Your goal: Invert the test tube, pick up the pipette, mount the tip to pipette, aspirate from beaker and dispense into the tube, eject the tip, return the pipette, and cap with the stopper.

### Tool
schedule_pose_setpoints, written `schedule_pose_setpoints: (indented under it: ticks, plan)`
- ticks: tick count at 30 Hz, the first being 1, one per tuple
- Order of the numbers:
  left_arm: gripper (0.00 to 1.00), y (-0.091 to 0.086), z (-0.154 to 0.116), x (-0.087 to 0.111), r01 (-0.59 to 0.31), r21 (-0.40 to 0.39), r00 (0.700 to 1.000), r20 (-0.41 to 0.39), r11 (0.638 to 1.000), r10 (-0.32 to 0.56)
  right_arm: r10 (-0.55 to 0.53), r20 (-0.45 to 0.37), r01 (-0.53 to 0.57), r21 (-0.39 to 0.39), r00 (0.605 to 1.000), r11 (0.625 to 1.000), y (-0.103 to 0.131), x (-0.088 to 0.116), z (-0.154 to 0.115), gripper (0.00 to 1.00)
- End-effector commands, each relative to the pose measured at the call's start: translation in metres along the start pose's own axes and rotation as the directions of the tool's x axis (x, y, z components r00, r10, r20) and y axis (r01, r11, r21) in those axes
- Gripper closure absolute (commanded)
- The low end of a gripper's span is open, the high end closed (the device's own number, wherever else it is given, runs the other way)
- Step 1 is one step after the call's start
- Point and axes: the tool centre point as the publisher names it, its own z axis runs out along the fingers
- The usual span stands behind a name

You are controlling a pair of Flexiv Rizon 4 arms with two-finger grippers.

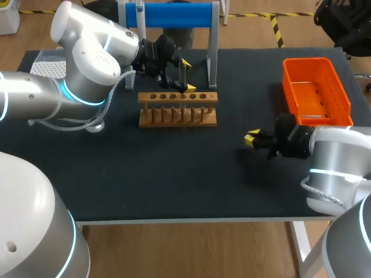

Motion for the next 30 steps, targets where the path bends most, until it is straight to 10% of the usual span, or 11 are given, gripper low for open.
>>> schedule_pose_setpoints:
  ticks: [1,30]
  plan:
    - [0.00,0.000,-0.001,-0.001,0.000,-0.003,1.000,-0.004,1.000,0.000,-0.023,-0.044,0.023,-0.002,0.999,1.000,0.017,-0.005,-0.009,1.00]
    - [0.00,0.000,-0.001,-0.001,0.000,-0.003,1.000,-0.004,1.000,0.000,-0.296,-0.393,0.300,-0.052,0.871,0.952,0.198,-0.015,-0.013,1.00]
